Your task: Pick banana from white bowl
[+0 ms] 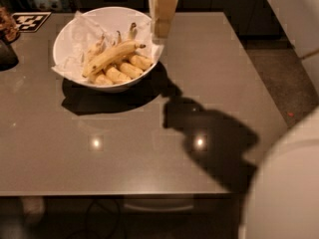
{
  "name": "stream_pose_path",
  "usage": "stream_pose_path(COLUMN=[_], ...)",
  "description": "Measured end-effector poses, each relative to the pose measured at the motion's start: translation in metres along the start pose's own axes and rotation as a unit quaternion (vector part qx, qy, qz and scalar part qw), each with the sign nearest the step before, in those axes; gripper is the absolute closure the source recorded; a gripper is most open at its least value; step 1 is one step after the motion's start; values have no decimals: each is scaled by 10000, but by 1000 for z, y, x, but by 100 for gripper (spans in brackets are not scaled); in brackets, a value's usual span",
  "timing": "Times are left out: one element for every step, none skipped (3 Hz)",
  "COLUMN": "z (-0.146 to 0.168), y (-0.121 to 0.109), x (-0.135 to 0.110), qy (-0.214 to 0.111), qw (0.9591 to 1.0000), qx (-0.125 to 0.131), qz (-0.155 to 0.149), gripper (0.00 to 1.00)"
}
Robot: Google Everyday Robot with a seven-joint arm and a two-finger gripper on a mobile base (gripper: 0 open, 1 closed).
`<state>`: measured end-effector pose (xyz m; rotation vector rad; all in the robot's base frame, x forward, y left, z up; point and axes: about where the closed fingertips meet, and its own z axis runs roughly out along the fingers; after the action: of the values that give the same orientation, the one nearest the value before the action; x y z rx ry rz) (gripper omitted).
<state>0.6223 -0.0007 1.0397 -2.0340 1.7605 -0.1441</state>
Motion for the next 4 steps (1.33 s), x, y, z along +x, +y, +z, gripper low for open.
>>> stream_pose_path(z=[27, 58, 85, 108], y=[-23, -41, -51, -56], x=[-23, -42, -57, -65], qy=[-221, -351, -382, -404], qw=[9994, 9984, 9975, 9966], qx=[-199, -337, -454, -568], qz=[-161, -273, -393, -445], gripper=[0, 15, 21, 22])
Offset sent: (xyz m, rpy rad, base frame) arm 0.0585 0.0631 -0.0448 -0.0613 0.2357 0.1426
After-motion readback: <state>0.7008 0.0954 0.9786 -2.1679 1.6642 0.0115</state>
